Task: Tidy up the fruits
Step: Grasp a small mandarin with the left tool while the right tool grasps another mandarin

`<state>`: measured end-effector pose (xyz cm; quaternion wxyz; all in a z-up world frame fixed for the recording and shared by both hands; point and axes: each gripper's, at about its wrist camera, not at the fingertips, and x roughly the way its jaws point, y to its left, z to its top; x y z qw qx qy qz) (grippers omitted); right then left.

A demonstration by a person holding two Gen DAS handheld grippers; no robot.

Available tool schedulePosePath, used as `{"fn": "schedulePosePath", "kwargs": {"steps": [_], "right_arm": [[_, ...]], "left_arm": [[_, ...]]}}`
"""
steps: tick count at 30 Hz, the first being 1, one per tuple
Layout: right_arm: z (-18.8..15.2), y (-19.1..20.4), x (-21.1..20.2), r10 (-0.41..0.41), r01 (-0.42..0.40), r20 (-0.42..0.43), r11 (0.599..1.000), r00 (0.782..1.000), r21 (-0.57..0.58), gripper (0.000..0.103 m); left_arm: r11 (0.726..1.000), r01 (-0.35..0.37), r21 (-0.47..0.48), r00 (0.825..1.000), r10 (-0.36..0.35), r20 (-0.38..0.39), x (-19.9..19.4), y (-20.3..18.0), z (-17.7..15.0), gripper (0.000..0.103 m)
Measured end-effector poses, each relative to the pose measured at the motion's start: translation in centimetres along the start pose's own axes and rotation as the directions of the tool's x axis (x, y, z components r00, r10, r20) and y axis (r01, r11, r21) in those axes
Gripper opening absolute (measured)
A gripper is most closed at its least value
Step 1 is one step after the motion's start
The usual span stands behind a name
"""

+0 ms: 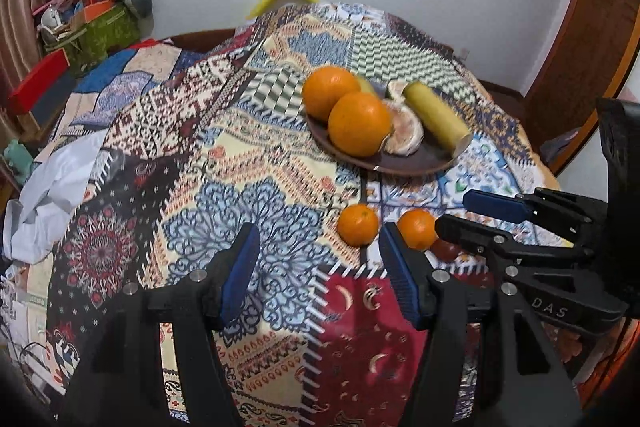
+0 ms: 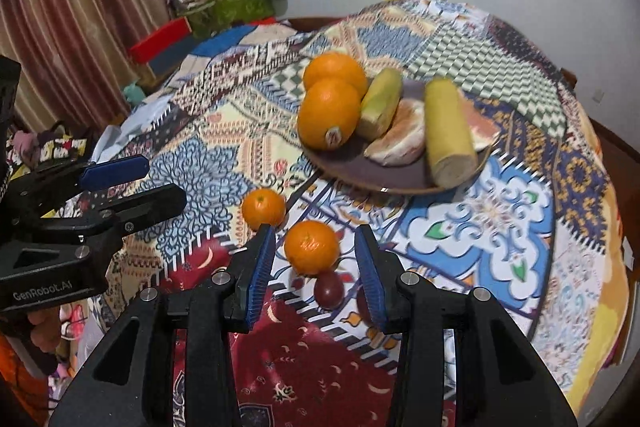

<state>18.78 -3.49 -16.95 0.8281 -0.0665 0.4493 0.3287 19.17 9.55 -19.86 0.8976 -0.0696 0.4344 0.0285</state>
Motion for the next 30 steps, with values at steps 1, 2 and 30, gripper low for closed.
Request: {"fn": "schedulePosePath", "kwargs": {"steps": [1,2,30], "right_arm": [[0.0,0.0,0.4,0.005,-0.005,-0.012,1.000,1.000,0.000,0.038],[-0.1,0.1,0.7,0.007,-0.007,-0.020,1.000,1.000,-0.002,0.038],[0.8,-2.4,-1.5,-0.042,0.041,0.063,0.999,0.997,0.015,0.033]], "left_arm": [[1.000,-0.002,-0.004,1.000,0.002,-0.009,0.3,0.2,-0.2,0.062],[1.000,-0.002,-0.009,1.000,0.002,-0.017,0.6,0.5,-0.4,0.062],[0.999,0.039,0.034,0.997,-0.037,-0.065,4.0,-1.9,0.2,0.062]]}}
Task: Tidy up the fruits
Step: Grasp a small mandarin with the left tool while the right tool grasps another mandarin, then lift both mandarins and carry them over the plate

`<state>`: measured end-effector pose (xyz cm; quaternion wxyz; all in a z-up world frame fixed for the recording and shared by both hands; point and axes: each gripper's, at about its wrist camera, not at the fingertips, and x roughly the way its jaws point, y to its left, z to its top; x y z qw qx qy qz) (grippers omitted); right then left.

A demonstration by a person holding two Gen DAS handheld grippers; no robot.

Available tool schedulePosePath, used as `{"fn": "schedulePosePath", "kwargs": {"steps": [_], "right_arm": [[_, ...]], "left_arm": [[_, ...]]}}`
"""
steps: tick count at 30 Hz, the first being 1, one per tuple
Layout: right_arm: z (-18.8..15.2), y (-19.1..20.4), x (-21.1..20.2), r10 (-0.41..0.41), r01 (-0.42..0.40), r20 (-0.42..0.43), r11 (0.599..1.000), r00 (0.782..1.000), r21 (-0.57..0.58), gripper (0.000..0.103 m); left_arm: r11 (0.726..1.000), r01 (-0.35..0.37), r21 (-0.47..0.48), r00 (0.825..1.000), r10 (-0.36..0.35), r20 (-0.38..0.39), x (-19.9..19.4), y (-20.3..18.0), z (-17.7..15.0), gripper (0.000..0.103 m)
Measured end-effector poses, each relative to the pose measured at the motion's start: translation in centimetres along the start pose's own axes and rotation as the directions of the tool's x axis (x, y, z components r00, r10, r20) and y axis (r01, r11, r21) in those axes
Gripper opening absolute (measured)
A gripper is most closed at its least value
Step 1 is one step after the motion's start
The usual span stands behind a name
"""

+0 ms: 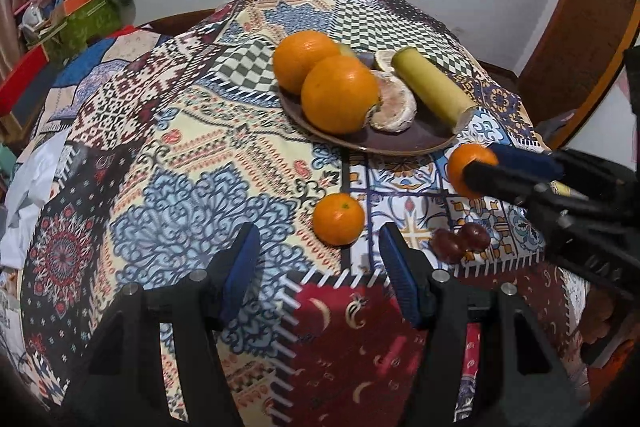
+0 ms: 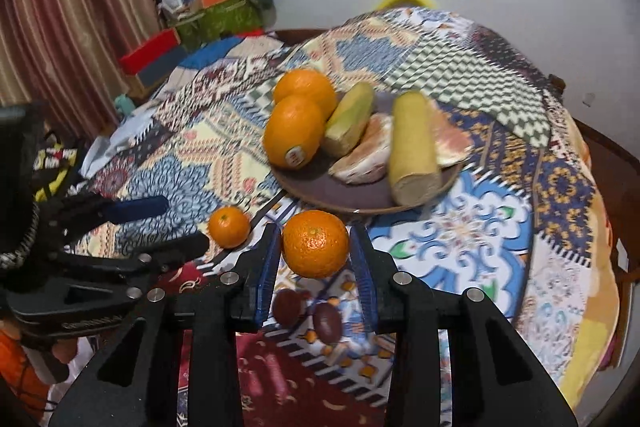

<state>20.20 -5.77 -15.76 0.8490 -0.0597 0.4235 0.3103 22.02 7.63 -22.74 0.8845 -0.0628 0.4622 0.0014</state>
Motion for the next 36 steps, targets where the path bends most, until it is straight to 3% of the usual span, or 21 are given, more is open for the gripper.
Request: {"fn": "schedulePosePath", "kwargs": {"steps": [6,9,11,24,36], "right_arm": [[0.0,-1.6,-1.0,-0.016,0.015,0.026,0.999,1.000,0.033,0.033],[-0.4,-2.2,-1.0,-0.017,0.016,0.025,0.999,1.000,0.051,0.033],[-0.6,-2.6,-1.0,-0.017,0.015,0.021,0.998,1.000,0.064,0.033],[-0.2,-4.1,-1.3,-0.020,0.016,0.040,0.996,0.999,0.089,0.033],[3.1,-4.5,-1.3,-0.021,0.014,0.103,0.998,0.994,0.065,0.033]], "left_arm": [[1.000,0.004,0.013,1.000,-0.004,-0.017,1.6,-0.7,0.5,0.060],[1.000,0.000,0.022,1.000,0.001,-0.026,2.3,-1.0,0.6,0.048],[1.000,-0.007,0.024,1.000,0.008,-0.030,2.7,-1.1,0.6,0.035],[0.999,0.014,0.040,1.000,-0.015,0.020,1.5,-1.6,1.5,0.033],[0.999,0.027,0.046,0.988,-0.034,0.150,-0.8,-1.8,6.4,0.033]]}}
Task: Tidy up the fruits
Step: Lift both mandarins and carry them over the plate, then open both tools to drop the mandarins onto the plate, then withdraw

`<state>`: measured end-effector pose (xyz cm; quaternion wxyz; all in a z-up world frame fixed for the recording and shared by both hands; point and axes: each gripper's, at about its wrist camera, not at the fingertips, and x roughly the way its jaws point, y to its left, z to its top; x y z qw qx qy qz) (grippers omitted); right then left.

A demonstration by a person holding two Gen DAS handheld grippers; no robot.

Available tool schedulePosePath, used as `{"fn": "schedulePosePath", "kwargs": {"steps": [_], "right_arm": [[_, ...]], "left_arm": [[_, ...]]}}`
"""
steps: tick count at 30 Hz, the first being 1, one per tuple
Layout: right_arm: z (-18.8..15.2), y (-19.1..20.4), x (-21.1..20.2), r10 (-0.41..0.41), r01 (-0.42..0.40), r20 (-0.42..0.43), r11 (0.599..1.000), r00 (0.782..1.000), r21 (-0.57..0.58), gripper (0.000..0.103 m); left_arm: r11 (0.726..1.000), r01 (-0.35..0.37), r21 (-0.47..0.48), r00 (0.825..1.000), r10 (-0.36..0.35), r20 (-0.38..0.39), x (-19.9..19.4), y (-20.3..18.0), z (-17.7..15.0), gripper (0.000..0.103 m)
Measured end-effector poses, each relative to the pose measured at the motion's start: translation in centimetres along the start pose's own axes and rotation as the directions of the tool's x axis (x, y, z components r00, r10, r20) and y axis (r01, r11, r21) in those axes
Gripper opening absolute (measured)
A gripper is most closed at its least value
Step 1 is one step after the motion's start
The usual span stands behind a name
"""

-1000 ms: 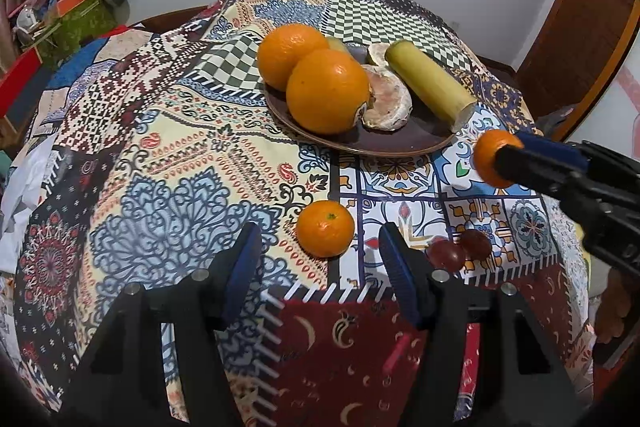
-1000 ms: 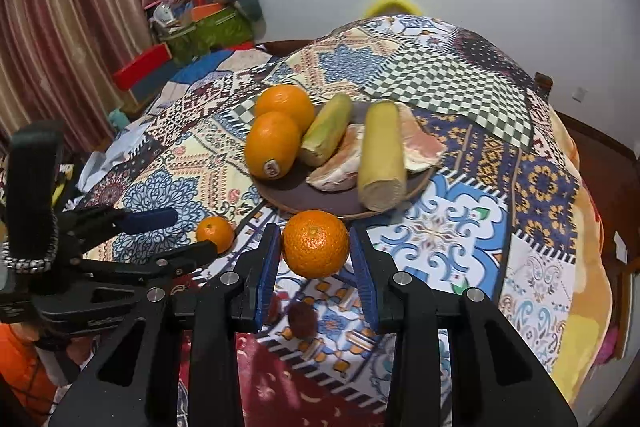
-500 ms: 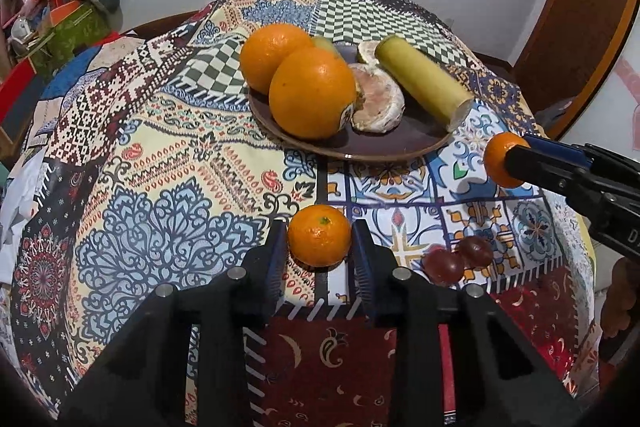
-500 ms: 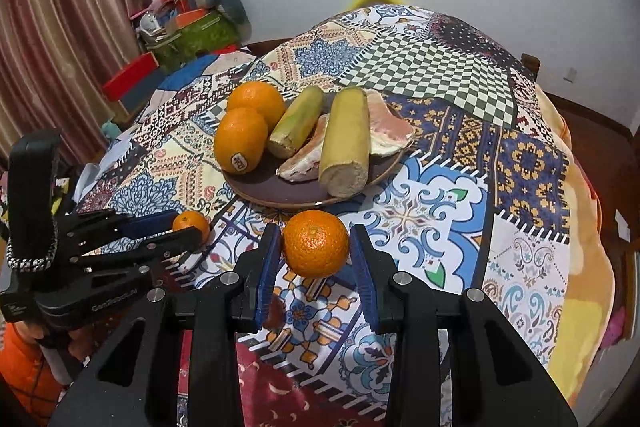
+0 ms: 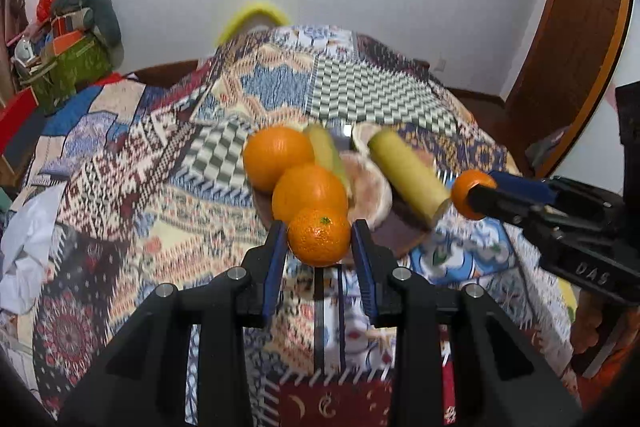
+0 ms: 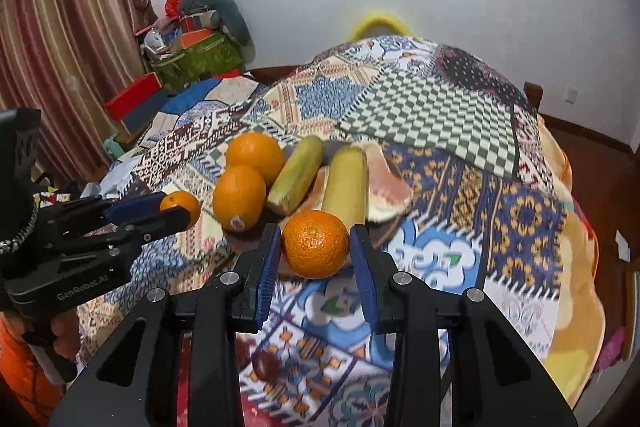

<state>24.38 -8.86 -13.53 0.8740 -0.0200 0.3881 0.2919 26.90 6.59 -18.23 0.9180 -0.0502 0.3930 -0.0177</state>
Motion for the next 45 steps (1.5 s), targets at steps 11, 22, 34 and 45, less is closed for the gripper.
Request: {"fn": "schedulePosePath", "kwargs": {"steps": [11,22,34,45], "right_arm": [[3.1,-0.1,2.1,0.011,-0.010,0.027,0.999,1.000,-0.031,0.033],[4.3,0.5,5.2,0.035,-0.035,-0.004,0.997,0.999,-0.067,0.033],[3.9,-0.3,6.7,0.078,-0.081,-0.059,0.995,0.995,-0.050,0.034],[3.7,-1.2,4.8,0.046,-0.047,-0.022,0.998,0.999,-0.037,0.034]], "left_arm": [[1.000,0.016,0.002,0.998,-0.016,0.054,1.3,0.3,3.9,0.033],[0.999,0.037,-0.023,0.998,-0.036,0.046,3.8,1.2,5.5,0.033],[0.998,0.060,-0.032,0.998,-0.060,-0.007,6.5,1.2,5.5,0.033],[0.998,0.058,-0.015,0.998,-0.058,-0.011,6.4,0.5,5.2,0.033]]}}
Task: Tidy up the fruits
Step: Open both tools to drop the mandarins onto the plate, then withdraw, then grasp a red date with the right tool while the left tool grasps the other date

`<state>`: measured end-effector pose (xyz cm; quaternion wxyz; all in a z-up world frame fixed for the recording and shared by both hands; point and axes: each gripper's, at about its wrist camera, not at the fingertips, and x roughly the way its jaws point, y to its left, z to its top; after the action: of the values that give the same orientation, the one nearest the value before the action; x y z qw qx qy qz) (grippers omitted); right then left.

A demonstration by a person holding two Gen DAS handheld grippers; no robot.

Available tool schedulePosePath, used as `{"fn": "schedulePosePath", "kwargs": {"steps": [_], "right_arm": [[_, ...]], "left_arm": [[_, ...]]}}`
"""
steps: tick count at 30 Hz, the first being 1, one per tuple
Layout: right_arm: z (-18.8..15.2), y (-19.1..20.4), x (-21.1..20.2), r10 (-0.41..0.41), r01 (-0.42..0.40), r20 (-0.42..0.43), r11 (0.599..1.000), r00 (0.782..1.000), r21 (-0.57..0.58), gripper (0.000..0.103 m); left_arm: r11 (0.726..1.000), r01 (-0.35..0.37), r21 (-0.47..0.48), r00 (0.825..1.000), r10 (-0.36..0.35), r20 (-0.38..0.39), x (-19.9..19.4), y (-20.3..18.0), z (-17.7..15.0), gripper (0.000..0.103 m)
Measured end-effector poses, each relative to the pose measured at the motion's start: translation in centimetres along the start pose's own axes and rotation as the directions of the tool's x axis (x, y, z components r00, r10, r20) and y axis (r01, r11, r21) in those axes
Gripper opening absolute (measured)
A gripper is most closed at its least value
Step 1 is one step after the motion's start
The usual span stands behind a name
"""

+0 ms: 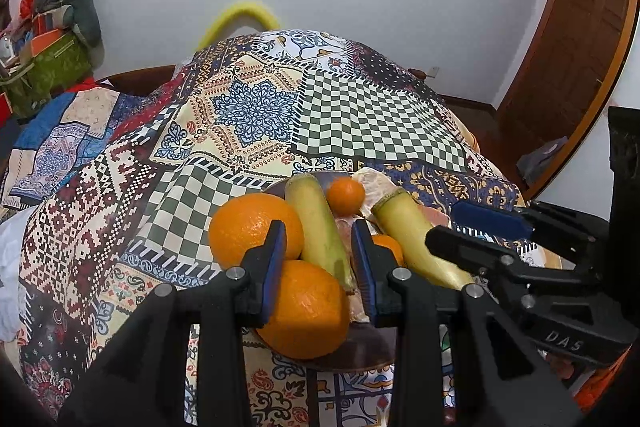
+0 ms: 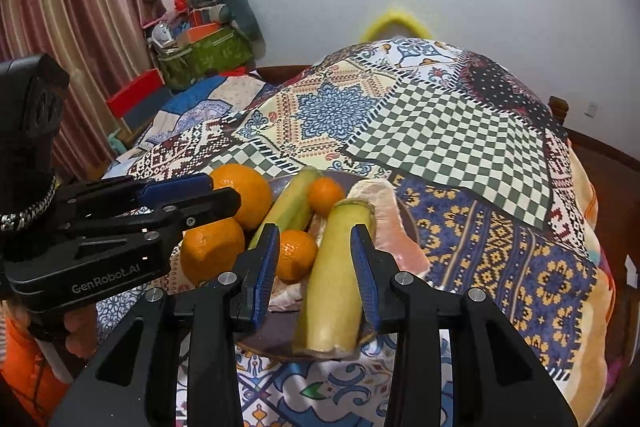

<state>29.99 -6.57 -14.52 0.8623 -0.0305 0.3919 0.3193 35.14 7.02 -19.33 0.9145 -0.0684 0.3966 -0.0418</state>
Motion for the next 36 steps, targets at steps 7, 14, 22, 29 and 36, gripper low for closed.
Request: {"fn": "schedulePosePath", "kwargs": {"steps": [7,14,22,29,36], "right_arm": [[-0.4,-0.2,-1.4,-0.005,0.005,0.012,1.000,1.000,0.024,0.034],[-1.0,0.7,-4.2,-0.022,0.021,0.036,1.000,0.999,0.022,0.034],[-2.4,1.4,-6.9,-0.041,0.039,0.050,0.999,0.998,0.034,0.035],[-4.2,2.0,-8.7,-0.061,0.060,0.051,0.998,0.997,0.031,0.043],[-6.5,2.6,-8.8,-0.077,0.077,0.007,0.997,0.997,0.013,0.045]], "left_arm": [[1.000,-0.001,-0.006,1.000,0.001,0.007,-1.6,-0.3,-0.4,0.033],[1.000,0.002,0.010,0.999,-0.002,0.033,-4.9,-1.5,-1.3,0.033],[1.000,-0.008,0.015,0.999,0.007,0.053,-8.7,-2.7,-2.8,0.037],[1.000,-0.021,0.019,0.998,0.020,0.062,-11.5,-3.2,-4.9,0.044],[0.999,-0.037,0.015,0.998,0.036,0.046,-12.6,-3.0,-7.1,0.055]]}}
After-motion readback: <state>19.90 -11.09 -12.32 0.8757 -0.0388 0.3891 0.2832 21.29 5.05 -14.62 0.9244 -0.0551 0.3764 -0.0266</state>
